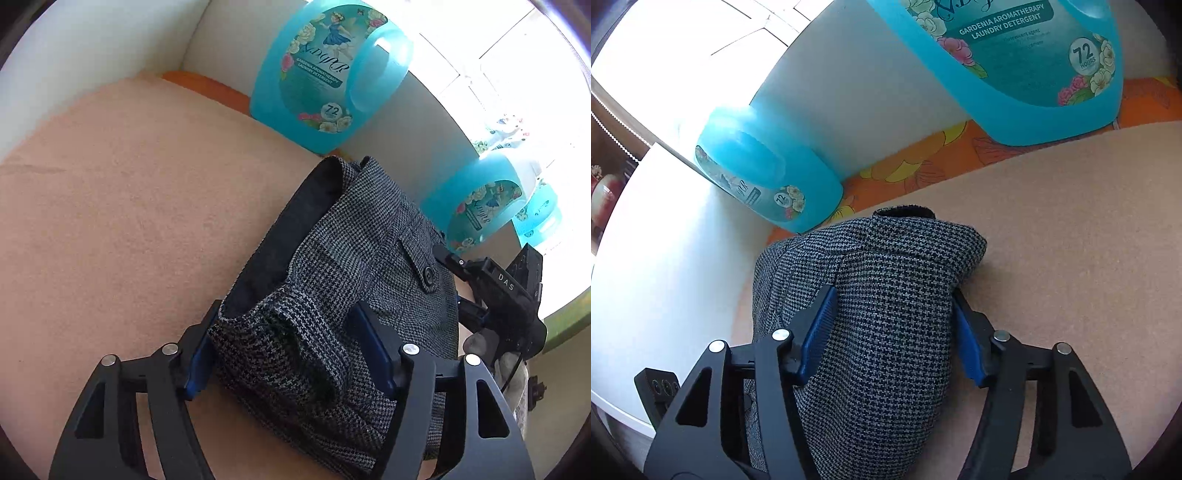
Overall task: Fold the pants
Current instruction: 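Close both grippers on the edge of the folded gray shorts, then lift the folded shorts off the towel with both grippers, then carry the folded shorts with both grippers onto the stack of dark pants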
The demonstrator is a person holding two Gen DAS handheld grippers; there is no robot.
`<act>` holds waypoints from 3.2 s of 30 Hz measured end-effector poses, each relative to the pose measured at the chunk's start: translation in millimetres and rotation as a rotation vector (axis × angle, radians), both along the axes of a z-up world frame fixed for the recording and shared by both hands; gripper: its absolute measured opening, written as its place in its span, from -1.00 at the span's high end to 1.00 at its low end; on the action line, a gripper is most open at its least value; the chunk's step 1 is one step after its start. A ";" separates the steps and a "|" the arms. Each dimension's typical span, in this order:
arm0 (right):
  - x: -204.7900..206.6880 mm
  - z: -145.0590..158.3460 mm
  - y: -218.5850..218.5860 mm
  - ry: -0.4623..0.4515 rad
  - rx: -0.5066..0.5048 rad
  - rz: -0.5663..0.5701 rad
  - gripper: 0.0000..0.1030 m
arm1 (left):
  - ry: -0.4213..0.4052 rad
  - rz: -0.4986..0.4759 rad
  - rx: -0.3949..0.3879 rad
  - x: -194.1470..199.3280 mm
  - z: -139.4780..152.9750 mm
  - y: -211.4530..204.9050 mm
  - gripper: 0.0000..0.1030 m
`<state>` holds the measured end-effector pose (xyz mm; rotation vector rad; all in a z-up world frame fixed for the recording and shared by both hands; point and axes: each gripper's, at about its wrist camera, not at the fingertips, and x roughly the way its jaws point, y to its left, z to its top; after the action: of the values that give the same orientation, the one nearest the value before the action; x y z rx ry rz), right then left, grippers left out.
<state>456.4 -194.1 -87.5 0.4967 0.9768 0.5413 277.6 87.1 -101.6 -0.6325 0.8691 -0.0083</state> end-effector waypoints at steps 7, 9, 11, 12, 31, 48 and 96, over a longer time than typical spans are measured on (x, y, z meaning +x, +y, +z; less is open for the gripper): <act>-11.3 27.7 8.0 -0.065 -0.063 -0.023 0.57 | -0.045 -0.010 -0.035 2.7 13.6 2.8 0.42; -18.2 38.8 14.5 -0.110 -0.093 -0.012 0.59 | -0.055 -0.027 -0.009 3.2 14.7 -1.5 0.44; -23.5 46.6 18.9 -0.141 -0.113 -0.010 0.61 | -0.056 -0.033 -0.004 3.9 12.5 -2.5 0.46; -25.1 48.3 19.5 -0.149 -0.118 -0.006 0.62 | -0.057 -0.031 -0.014 4.0 11.6 -1.3 0.46; -50.7 80.5 49.9 -0.265 -0.259 0.022 0.67 | -0.117 -0.071 -0.048 -10.5 25.4 -0.2 0.61; -20.1 9.1 -3.2 -0.031 -0.171 -0.013 -0.34 | 0.001 -0.019 -0.019 -23.2 3.1 25.4 -0.17; -159.4 164.8 -27.3 -0.378 -0.373 -0.064 0.60 | -0.219 -0.245 -0.078 -47.8 70.4 -110.6 0.42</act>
<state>297.0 -221.4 77.3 0.0841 0.6742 0.3649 229.8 -23.5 -31.2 -0.5826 0.7315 -0.3286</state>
